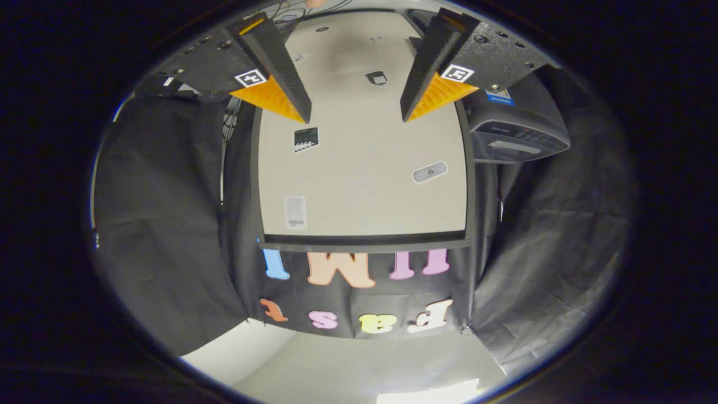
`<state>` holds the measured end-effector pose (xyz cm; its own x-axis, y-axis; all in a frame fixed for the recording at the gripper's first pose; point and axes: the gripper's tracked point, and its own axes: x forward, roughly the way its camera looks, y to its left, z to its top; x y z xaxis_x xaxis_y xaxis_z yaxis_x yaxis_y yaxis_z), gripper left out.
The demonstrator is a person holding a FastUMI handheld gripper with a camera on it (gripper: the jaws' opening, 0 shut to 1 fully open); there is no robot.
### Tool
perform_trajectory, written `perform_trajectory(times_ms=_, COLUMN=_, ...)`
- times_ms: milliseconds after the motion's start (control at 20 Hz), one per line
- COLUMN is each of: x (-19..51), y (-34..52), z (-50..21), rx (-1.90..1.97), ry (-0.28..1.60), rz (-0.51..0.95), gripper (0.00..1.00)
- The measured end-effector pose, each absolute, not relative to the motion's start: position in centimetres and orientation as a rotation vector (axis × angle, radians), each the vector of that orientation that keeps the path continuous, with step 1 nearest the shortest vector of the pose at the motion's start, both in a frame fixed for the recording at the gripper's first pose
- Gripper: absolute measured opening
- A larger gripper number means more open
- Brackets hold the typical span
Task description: Put the clothes into the washing machine and then close the washing machine lid.
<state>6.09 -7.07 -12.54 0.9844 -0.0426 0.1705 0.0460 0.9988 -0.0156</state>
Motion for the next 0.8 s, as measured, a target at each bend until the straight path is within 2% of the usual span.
perform_trajectory(times_ms=100, x=5.5, y=-7.3, z=-11.6, rx=-0.025, ry=-0.209, rz=-0.039, gripper=0.97)
perform_trajectory(times_ms=150, x=5.2, y=-6.2, z=-12.0, rx=-0.002, ry=-0.200, rz=0.013, gripper=0.97)
perform_trajectory(times_ms=250, x=5.0, y=-4.8, z=-14.5, rx=0.016, ry=-0.088, rz=0.090, gripper=0.97)
perform_trajectory(times_ms=500, x=4.1, y=-4.7, z=-17.9, rx=-0.049, ry=0.085, rz=0.086, gripper=0.98)
perform_trajectory(times_ms=800, x=1.8, y=-4.8, z=-15.4, rx=-0.043, ry=-0.045, rz=0.089, gripper=0.97)
